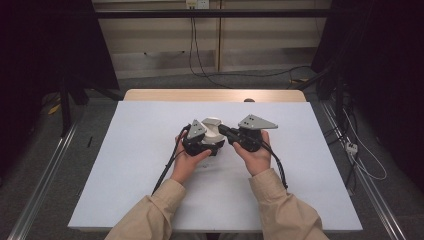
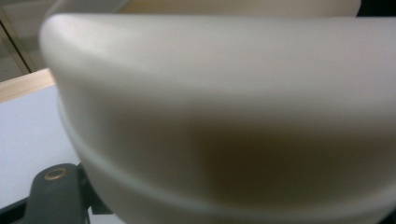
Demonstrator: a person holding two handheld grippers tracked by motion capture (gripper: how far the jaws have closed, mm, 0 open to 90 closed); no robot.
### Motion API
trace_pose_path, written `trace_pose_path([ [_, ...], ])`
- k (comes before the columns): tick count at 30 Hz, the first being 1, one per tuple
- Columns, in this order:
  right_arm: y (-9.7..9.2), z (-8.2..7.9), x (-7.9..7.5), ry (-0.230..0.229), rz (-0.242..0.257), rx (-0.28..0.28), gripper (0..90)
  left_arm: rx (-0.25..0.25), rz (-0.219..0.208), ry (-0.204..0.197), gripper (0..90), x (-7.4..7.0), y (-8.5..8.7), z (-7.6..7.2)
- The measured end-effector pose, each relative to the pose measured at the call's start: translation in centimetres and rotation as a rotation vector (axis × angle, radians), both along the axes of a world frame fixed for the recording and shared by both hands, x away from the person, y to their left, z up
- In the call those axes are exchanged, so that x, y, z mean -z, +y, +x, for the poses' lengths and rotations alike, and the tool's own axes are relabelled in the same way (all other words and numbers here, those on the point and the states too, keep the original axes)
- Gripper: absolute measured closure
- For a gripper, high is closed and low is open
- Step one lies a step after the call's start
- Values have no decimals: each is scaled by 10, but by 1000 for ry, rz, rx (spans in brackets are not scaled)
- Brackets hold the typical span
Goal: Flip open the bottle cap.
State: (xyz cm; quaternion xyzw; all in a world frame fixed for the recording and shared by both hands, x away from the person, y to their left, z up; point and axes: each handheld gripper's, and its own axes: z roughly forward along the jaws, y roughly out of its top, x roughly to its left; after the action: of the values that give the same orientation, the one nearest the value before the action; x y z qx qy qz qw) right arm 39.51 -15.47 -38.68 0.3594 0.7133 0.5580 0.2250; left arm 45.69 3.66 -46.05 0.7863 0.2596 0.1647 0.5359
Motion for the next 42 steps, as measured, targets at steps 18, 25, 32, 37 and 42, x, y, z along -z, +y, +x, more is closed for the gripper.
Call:
trace_pose_path([
  [18,10,9,-10,-9,-14,0,900,-2,-2,3,186,0,0,0],
  [25,13,14,-12,-5,-24,2,900,-2,-3,4,186,0,-1,0],
  [32,16,20,-14,-9,-33,6,900,-2,-3,4,186,0,-1,0],
  [37,17,23,-15,-9,-33,7,900,-1,-3,4,186,0,-1,0],
  [42,19,27,-16,-9,-37,9,900,-2,-2,3,186,0,-1,0],
])
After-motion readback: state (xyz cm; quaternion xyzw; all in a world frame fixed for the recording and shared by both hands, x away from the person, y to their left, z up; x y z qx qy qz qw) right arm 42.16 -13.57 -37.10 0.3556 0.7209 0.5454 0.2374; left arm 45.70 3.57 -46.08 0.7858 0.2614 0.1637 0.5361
